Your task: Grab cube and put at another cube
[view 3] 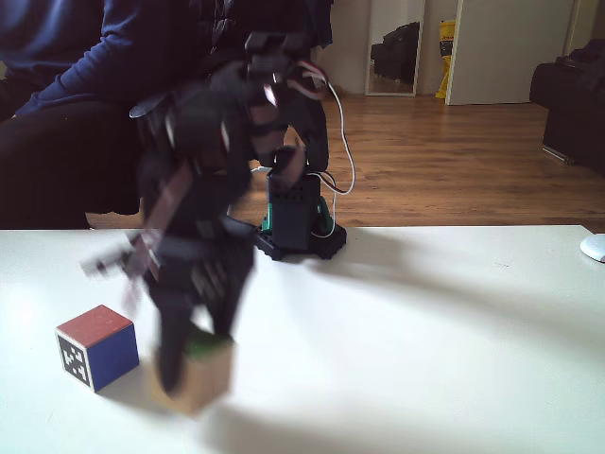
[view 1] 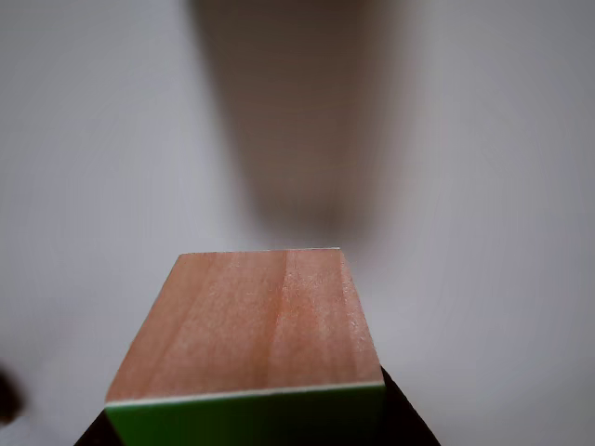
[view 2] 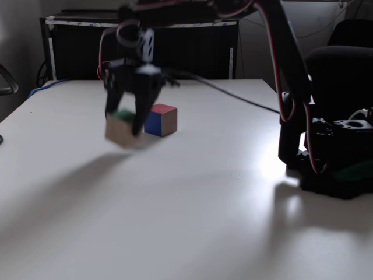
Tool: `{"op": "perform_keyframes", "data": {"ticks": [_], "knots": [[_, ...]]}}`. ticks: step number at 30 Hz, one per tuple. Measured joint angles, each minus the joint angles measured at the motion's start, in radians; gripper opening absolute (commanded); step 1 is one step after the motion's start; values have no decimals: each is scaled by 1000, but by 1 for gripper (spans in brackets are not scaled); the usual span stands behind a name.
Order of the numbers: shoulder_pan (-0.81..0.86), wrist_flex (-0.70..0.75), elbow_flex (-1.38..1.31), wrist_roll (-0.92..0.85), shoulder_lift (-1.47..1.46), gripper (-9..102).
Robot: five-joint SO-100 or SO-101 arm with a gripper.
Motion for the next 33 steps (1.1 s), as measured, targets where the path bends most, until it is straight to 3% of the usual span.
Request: {"op": "perform_keyframes", "data": {"ticks": [8,20,33], "knots": [[89,60,12,-67,176,12],[321,64,61,-209,196,13],[354,63,112,-230,198,17]]}}
